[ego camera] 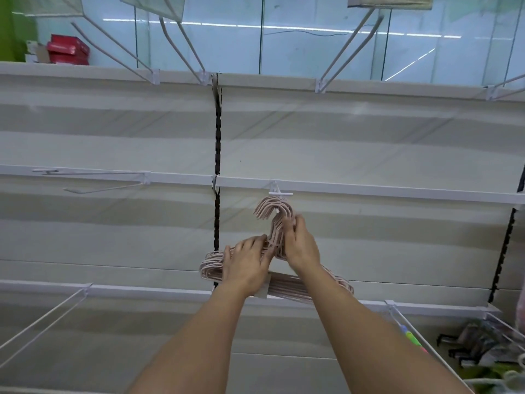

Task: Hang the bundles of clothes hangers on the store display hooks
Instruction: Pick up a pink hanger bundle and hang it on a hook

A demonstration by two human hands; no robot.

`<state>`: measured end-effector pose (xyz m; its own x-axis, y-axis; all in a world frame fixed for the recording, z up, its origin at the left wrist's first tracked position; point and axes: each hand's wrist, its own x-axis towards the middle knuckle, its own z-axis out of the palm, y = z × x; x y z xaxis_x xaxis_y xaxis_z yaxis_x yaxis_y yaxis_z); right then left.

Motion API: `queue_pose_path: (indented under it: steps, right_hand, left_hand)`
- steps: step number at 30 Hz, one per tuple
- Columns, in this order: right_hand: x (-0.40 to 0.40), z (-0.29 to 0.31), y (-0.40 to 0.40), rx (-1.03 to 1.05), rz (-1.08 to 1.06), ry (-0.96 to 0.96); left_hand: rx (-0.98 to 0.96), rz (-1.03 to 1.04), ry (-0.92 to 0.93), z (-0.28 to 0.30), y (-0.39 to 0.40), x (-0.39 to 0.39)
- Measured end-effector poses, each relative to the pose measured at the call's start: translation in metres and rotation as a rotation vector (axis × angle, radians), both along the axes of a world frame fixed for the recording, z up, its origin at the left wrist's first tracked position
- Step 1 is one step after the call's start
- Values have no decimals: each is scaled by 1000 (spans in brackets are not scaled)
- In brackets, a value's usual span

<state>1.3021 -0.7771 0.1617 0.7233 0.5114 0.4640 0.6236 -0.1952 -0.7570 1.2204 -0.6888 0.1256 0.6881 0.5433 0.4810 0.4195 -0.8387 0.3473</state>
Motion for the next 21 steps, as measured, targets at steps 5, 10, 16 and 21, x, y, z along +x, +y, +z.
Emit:
queue_pose_path:
  steps: [5,10,16,21]
  right_hand:
    - [11,-45,-10,-311,-262,-415]
    - [29,-37,2,-388,-228,-413]
    - [49,-32,24,-412,-191,-340]
    - [63,-31,37,-454,-201,-327]
  left_hand:
    - [52,14,-20,-5,7,7]
    - [61,18,-24,-5,18,19]
    - [33,38,-8,0,38,42]
    - [40,48,1,0,50,59]
